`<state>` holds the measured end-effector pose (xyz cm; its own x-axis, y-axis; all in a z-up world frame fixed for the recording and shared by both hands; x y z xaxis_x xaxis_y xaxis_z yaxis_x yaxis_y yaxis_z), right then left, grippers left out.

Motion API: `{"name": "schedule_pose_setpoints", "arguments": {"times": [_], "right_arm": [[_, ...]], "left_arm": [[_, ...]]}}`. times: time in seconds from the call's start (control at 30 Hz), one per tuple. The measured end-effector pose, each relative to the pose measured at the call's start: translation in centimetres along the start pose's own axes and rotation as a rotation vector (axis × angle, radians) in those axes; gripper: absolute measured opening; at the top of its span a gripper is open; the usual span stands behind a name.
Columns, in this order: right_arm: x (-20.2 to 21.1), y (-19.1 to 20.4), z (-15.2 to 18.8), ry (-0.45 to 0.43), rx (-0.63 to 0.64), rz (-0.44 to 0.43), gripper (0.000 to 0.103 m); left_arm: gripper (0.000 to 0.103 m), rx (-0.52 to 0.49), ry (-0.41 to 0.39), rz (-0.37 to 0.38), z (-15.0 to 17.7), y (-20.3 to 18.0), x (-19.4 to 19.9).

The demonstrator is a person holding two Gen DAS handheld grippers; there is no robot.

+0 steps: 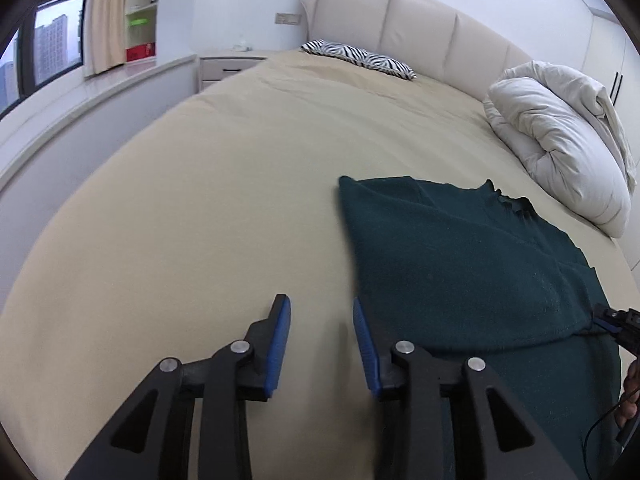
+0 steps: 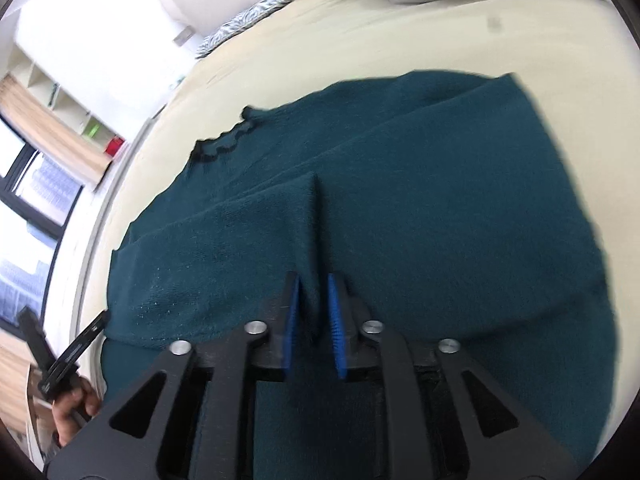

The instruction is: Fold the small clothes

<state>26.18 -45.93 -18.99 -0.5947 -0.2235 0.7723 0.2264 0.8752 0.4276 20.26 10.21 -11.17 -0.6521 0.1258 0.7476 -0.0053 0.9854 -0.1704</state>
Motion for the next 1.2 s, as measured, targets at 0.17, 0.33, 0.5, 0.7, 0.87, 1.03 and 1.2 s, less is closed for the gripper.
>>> {"name": "schedule_pose_setpoints", "arguments": {"times": [0.17, 0.33, 0.5, 0.7, 0.87, 1.03, 1.2], "right_arm": [[5.5, -1.9, 2.3, -0.089, -0.040, 0.013, 0.060], [10.9, -4.6, 6.9, -0.109, -0.077, 0.004, 0.060], [16.1, -7.6, 11.6, -0.082, -0.117, -0.006, 0.060], [21.7, -11.1, 15.8, -0.060, -0.160, -0.011, 0.060], [24.3, -13.1, 18.6, -0.002, -0.182, -0.031, 0.060], [24.8, -14.7, 20.1, 0.058, -0.208, -0.044, 0.060], [24.3, -14.9, 20.5, 0.129, -0.222, -0.074, 0.060]], "left_arm": [[0.046, 0.036, 0.000, 0.042, 3.6, 1.6, 5.0], [0.056, 0.085, 0.076, 0.119, 8.5, 2.2, 8.3], [0.056, 0.088, 0.153, 0.175, 12.8, 1.3, 11.0], [0.056, 0.123, 0.222, 0.235, 15.6, 1.5, 13.0], [0.056, 0.185, 0.288, 0.317, 16.9, 2.5, 13.7], [0.056, 0.249, 0.343, 0.398, 18.0, 3.6, 14.7], [0.056, 0.289, 0.399, 0.470, 18.9, 3.9, 14.8]]}}
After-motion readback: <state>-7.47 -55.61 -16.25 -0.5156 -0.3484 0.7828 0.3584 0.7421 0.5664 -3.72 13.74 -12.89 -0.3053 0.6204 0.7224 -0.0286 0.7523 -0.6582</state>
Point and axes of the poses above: each gripper's, at about its wrist camera, not at the fingertips, and x roughly against the way its jaws point, y to its left, z to its underside, the point moved 1 cm from there along -x, roughly the way its jaws point
